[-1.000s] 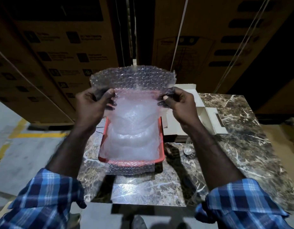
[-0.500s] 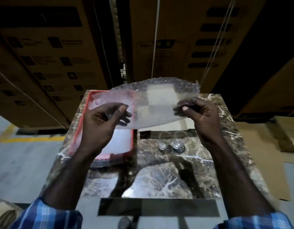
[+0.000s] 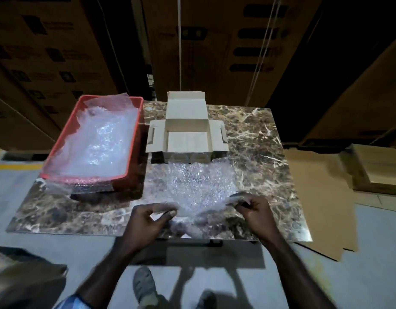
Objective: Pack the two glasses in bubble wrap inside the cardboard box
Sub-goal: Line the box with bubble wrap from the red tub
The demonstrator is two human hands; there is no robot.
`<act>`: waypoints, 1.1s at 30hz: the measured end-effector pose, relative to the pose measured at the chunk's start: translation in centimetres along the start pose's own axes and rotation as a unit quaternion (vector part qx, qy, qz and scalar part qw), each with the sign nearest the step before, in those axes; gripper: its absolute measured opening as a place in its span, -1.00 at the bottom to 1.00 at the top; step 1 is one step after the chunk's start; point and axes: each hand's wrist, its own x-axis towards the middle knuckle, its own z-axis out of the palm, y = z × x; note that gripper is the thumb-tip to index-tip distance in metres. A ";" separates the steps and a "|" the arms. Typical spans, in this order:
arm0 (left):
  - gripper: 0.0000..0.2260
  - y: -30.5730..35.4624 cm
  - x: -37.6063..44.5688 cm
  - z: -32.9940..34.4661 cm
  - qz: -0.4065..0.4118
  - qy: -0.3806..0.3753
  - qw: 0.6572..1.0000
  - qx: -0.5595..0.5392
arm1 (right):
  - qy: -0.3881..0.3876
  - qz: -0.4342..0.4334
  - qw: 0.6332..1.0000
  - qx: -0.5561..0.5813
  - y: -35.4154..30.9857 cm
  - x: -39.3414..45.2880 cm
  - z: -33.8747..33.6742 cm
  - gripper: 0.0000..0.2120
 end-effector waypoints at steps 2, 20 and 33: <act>-0.52 -1.9 -0.4 1.3 -0.023 -0.017 0.999 0.029 | 0.005 0.024 0.999 -0.046 2.5 0.0 -0.4 -0.71; -0.81 -7.4 3.6 3.9 -0.116 -0.103 0.987 0.044 | 0.058 0.163 0.982 -0.078 7.4 0.7 -0.4 -0.76; -0.87 -6.4 8.7 4.8 -0.125 -0.128 0.984 -0.011 | 0.117 0.197 0.971 0.071 5.1 3.8 0.0 -0.80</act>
